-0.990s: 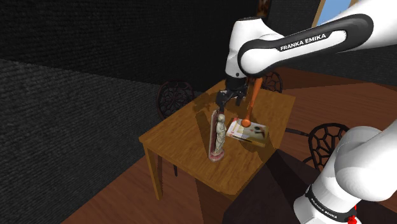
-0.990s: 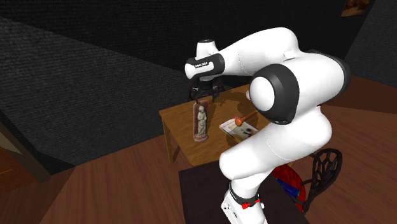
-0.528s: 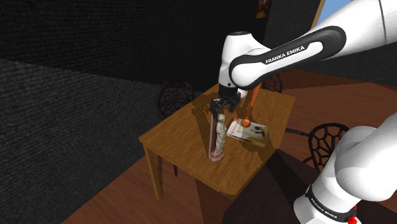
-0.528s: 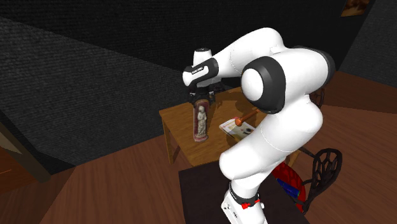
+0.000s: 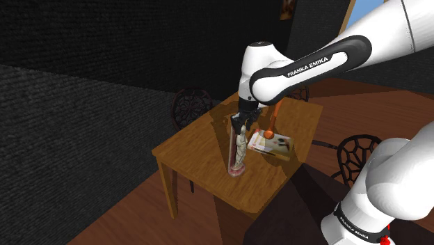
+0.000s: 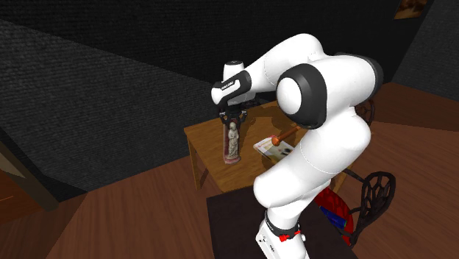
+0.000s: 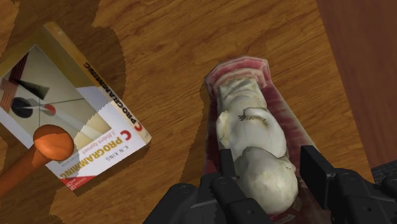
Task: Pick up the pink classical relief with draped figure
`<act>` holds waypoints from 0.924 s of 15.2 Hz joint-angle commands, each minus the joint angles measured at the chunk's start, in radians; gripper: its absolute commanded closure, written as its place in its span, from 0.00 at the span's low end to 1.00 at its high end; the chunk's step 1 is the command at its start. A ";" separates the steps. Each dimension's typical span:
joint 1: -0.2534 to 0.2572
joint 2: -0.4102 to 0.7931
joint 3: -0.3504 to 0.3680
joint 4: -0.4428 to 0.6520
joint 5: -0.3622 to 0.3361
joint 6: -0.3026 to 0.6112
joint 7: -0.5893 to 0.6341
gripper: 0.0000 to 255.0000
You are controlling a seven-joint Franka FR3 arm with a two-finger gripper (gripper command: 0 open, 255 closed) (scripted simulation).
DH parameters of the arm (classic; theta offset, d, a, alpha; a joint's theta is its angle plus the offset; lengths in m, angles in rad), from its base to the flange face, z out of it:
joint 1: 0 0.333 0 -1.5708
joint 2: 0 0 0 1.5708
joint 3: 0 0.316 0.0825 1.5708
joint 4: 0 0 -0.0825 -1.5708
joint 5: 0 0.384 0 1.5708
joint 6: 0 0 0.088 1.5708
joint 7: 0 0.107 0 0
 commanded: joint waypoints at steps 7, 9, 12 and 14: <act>0.000 -0.006 -0.001 0.008 0.001 -0.016 -0.003 1.00; 0.000 -0.019 -0.002 0.025 0.002 -0.046 -0.005 1.00; 0.001 -0.036 -0.003 0.052 0.004 -0.089 -0.008 1.00; 0.001 -0.046 -0.003 0.070 0.005 -0.118 -0.010 1.00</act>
